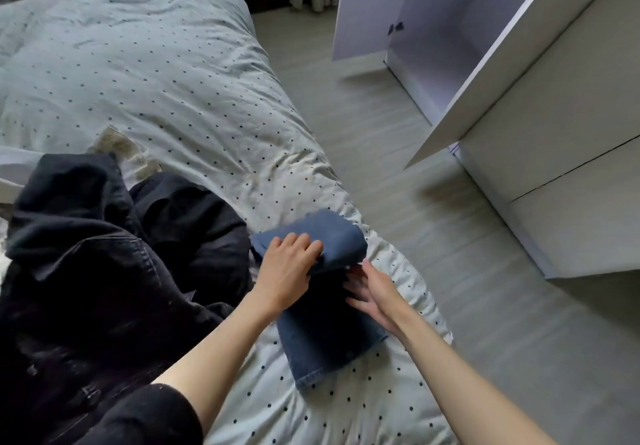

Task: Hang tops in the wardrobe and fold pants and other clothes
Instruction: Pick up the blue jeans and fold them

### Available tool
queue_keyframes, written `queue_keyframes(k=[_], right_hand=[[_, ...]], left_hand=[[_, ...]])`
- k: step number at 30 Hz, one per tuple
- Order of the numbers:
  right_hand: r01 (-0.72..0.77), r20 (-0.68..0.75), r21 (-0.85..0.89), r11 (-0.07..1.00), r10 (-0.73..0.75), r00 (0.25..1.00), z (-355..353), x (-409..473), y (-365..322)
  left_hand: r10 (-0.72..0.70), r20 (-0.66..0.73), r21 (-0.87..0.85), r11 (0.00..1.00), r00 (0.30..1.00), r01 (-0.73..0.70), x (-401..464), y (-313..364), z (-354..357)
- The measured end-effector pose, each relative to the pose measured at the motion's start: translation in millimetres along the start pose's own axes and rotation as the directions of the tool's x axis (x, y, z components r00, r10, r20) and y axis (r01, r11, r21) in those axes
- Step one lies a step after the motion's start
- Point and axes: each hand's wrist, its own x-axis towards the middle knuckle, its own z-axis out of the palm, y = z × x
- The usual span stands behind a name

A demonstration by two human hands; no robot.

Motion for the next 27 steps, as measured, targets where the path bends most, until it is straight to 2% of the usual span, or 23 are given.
queue_keyframes(k=[3, 6, 8, 10, 11, 12, 14, 15, 16, 18, 21, 23, 27], right_hand=[[-0.138, -0.039, 0.158, 0.978, 0.145, 0.989, -25, 1, 15], [-0.242, -0.076, 0.065, 0.968, 0.246, 0.966, -37, -3, 32], [-0.245, -0.147, -0.072, 0.967, 0.232, 0.961, -40, -4, 40], [-0.152, -0.278, -0.371, 0.916, 0.046, 0.960, -43, -1, 50], [-0.100, -0.317, -0.566, 0.818, -0.104, 0.943, -42, -2, 55], [-0.019, -0.295, -0.715, 0.699, -0.276, 0.915, -39, -6, 59], [0.247, -0.080, -0.851, 0.463, -0.579, 0.811, -27, -10, 66], [0.341, 0.035, -0.870, 0.358, -0.643, 0.765, -23, -8, 71], [0.382, 0.125, -0.877, 0.292, -0.629, 0.767, -19, -5, 75], [0.345, 0.214, -0.914, 0.214, -0.468, 0.857, -12, 3, 85], [0.261, 0.231, -0.963, 0.069, -0.289, 0.929, -11, 21, 105], [0.253, 0.234, -0.967, 0.039, -0.260, 0.937, -9, 25, 115], [0.248, 0.226, -0.967, 0.057, -0.248, 0.942, -15, 22, 131]], left_hand=[[0.089, 0.202, -0.013, 0.996, 0.975, -0.088, -12, 27, 30], [0.089, 0.438, -0.179, 0.984, 0.895, -0.010, -20, 37, 58], [0.046, 0.440, -0.261, 0.962, 0.897, 0.079, -21, 32, 64], [-0.052, 0.314, -0.201, 0.972, 0.948, 0.120, -16, 19, 70], [-0.121, 0.254, -0.178, 0.969, 0.959, 0.169, -13, 9, 71], [-0.179, 0.227, -0.162, 0.962, 0.957, 0.218, -8, -1, 72], [-0.245, 0.235, -0.161, 0.945, 0.941, 0.286, 6, -21, 74], [-0.259, 0.259, -0.179, 0.934, 0.930, 0.310, 14, -30, 76], [-0.258, 0.294, -0.200, 0.925, 0.920, 0.323, 23, -38, 78], [-0.233, 0.370, -0.231, 0.915, 0.899, 0.332, 35, -51, 86], [-0.221, 0.504, -0.202, 0.910, 0.835, 0.362, 49, -61, 104], [-0.234, 0.543, -0.206, 0.894, 0.807, 0.397, 57, -64, 111], [-0.251, 0.623, -0.262, 0.826, 0.741, 0.500, 71, -68, 110]])
